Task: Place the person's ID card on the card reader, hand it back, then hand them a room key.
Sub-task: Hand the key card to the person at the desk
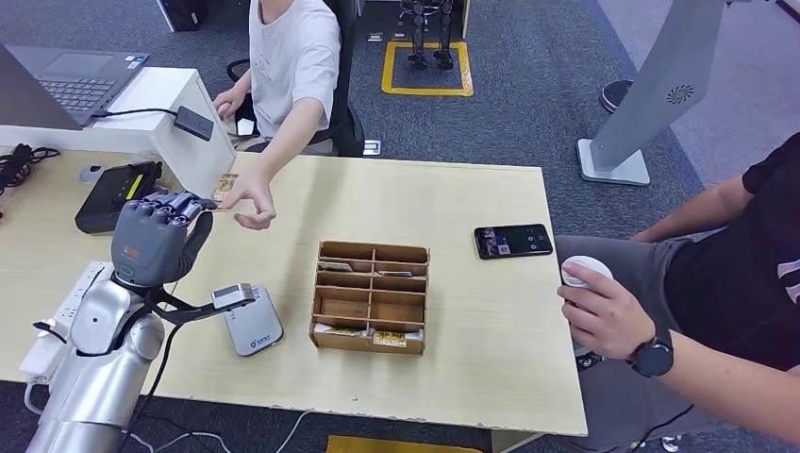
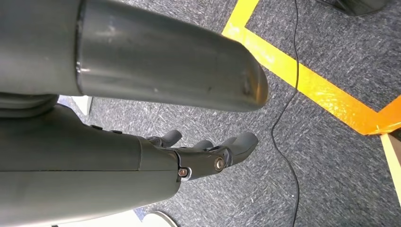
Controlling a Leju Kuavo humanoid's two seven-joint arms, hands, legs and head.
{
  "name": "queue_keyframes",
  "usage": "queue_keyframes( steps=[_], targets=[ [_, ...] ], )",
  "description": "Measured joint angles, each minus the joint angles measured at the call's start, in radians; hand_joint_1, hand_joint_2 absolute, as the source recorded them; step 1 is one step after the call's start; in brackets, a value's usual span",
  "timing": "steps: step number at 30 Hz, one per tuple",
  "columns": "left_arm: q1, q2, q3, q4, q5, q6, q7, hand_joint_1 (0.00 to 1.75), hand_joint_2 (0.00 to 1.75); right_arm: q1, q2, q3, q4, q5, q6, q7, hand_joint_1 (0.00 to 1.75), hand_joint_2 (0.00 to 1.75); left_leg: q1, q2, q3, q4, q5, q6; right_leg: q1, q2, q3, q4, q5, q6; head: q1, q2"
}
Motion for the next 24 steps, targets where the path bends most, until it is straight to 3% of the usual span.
queue_keyframes(
  steps=[24],
  targets=[
    [-0.018, -0.027, 0.027, 0.055, 0.068, 0.0, -0.003, 1.75, 1.75, 0.006, -0.001, 0.015, -0.006, -0.018, -0.012, -0.015, 0.0, 0.0, 0.0, 0.001, -0.003, 0.0, 0.0, 0.0, 0.0, 0.002, -0.004, 0.0, 0.0, 0.0, 0.0, 0.0]
  ],
)
